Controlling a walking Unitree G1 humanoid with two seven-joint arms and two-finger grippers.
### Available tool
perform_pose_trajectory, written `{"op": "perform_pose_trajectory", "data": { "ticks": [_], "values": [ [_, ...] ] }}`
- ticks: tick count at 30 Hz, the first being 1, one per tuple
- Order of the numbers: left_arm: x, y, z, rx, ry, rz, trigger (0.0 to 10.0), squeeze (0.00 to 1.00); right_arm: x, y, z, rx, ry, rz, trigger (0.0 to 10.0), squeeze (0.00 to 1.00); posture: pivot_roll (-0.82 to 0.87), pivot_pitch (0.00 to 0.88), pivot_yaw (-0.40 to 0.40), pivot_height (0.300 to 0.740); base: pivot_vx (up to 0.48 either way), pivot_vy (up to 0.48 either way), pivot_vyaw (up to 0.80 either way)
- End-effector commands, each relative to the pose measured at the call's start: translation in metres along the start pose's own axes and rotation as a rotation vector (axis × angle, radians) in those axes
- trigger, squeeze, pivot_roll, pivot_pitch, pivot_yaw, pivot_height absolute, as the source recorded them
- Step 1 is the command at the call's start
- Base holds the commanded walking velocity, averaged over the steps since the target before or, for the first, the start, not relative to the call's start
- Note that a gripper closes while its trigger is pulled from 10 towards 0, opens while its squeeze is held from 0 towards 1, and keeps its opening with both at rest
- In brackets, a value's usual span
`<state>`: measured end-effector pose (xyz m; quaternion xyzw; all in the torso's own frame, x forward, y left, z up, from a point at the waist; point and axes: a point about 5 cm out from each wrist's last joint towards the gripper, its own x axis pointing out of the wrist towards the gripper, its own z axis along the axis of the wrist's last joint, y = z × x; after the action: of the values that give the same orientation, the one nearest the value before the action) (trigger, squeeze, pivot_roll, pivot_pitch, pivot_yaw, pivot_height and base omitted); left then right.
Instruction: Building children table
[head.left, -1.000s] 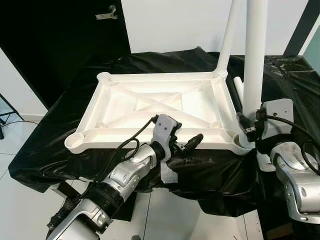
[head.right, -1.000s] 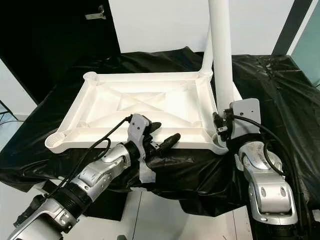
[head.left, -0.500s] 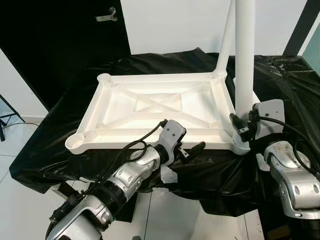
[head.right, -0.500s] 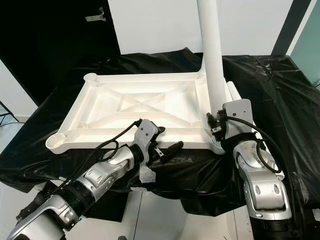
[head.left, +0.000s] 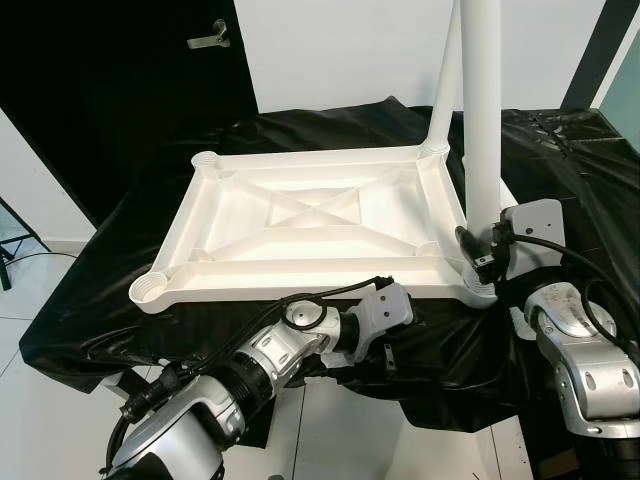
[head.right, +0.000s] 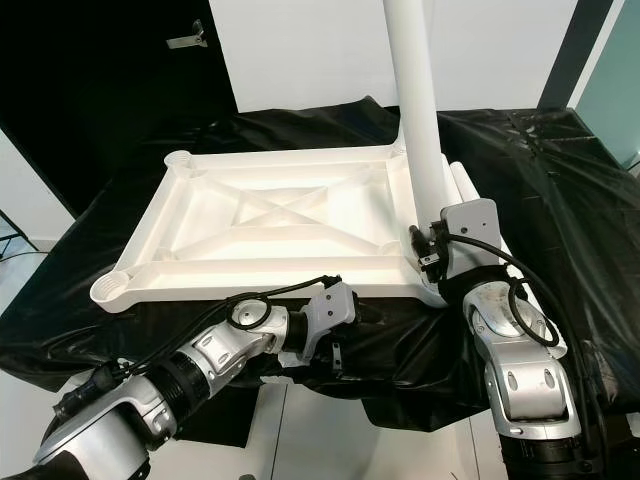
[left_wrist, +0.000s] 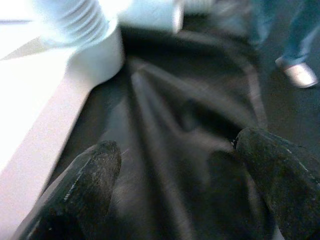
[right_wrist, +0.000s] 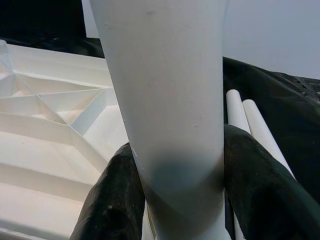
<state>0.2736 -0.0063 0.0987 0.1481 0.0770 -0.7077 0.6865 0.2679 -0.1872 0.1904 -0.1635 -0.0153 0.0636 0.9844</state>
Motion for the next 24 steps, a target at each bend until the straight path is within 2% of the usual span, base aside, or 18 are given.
{"op": "perform_pose_trajectory", "data": {
  "ticks": [1,8,9,11,12,14,15,20,24],
  "values": [
    [0.002,0.002,-0.005,0.005,0.056,0.012,10.0,0.00,-0.001,0.005,-0.008,0.018,0.040,0.014,10.0,0.00,-0.20,0.001,0.083,0.740,0.000,0.000,0.00],
    [0.007,0.007,-0.001,-0.002,0.034,0.051,10.0,0.00,-0.001,0.006,-0.008,0.022,0.037,0.012,10.0,0.00,-0.20,0.001,0.086,0.740,0.000,0.000,0.00],
    [0.006,0.008,0.006,-0.011,-0.023,0.051,10.0,0.00,-0.001,0.007,-0.008,0.023,0.036,0.012,10.0,0.00,-0.20,0.000,0.085,0.740,0.000,0.000,0.00],
    [0.006,0.008,0.006,-0.011,-0.023,0.051,10.0,0.00,-0.001,0.007,-0.008,0.023,0.036,0.012,10.0,0.00,-0.20,0.000,0.085,0.740,0.000,0.000,0.00],
    [0.002,0.012,0.016,-0.030,-0.112,0.048,10.0,0.00,-0.001,0.007,-0.008,0.024,0.036,0.014,10.0,0.00,-0.20,0.000,0.083,0.740,0.000,0.000,0.00],
    [-0.010,0.027,0.036,-0.057,-0.293,0.116,10.0,0.00,0.000,0.008,-0.008,0.024,0.037,0.018,10.0,0.00,-0.20,0.000,0.079,0.740,0.000,0.000,0.00],
    [-0.013,0.033,0.042,-0.066,-0.346,0.163,10.0,0.00,0.000,0.009,-0.008,0.024,0.037,0.020,10.0,0.00,-0.20,0.000,0.077,0.740,0.000,0.000,0.00],
    [-0.014,0.042,0.046,-0.065,-0.360,0.241,10.0,0.00,0.000,0.009,-0.008,0.023,0.036,0.023,10.0,0.00,-0.20,0.000,0.076,0.740,0.000,0.000,0.00],
    [-0.009,0.049,0.040,-0.049,-0.285,0.327,10.0,0.00,0.001,0.011,-0.008,0.023,0.035,0.027,10.0,0.00,-0.20,0.000,0.075,0.740,0.000,0.000,0.00]
  ]
}}
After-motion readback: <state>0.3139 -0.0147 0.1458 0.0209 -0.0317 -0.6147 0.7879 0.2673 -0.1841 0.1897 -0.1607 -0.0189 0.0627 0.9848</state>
